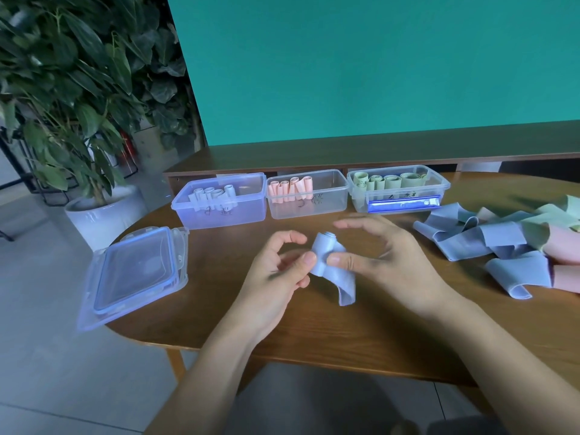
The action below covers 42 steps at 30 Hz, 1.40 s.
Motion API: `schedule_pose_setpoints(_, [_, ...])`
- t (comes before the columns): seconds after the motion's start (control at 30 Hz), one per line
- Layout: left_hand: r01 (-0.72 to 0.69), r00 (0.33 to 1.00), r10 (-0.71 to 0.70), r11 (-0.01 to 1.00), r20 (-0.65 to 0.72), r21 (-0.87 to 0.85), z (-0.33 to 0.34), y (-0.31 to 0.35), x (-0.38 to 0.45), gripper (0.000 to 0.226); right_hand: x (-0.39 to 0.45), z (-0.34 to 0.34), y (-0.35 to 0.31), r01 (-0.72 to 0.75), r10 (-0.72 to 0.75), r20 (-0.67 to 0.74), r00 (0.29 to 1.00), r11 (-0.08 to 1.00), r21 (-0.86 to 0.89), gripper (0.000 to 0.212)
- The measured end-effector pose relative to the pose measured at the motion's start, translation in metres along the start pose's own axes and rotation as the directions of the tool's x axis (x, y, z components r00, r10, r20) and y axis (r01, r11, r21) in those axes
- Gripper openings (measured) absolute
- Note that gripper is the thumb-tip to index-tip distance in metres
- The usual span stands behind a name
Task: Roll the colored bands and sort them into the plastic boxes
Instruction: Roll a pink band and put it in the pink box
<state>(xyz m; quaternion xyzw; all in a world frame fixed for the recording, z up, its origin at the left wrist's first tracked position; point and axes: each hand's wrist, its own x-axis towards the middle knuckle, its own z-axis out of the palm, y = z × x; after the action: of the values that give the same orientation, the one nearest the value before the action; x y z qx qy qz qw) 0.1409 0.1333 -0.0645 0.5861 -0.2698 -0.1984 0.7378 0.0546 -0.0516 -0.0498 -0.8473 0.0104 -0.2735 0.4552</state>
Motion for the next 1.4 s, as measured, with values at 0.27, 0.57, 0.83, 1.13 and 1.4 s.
schedule_pose_setpoints(0.27, [-0.261,0.963,0.268,0.907,0.025,0.331,0.007,0.009,-0.006,0.009,-0.007,0.006,-0.012,-0.008,0.010,-0.169,0.986,1.000,0.015,0.033])
schedule_pose_setpoints(0.57, [-0.336,0.934,0.355,0.837,0.039,0.432,0.017,0.011,-0.004,0.013,-0.003,0.006,-0.010,-0.100,0.128,-0.069,0.989,0.944,0.314,0.029])
schedule_pose_setpoints(0.83, [-0.403,0.841,0.541,0.642,-0.013,0.652,0.025,0.007,-0.002,0.023,0.001,0.012,-0.004,-0.139,0.238,-0.157,0.958,0.869,0.475,0.022])
schedule_pose_setpoints(1.13, [-0.447,0.826,0.563,0.653,0.002,0.611,0.028,0.020,-0.007,0.020,0.001,0.001,-0.018,-0.134,0.187,-0.071,0.980,0.877,0.461,0.035])
schedule_pose_setpoints(1.4, [-0.268,0.961,0.265,0.840,0.073,0.471,0.017,0.029,0.000,0.020,0.004,-0.024,-0.017,-0.185,0.148,0.132,0.980,0.925,0.331,0.044])
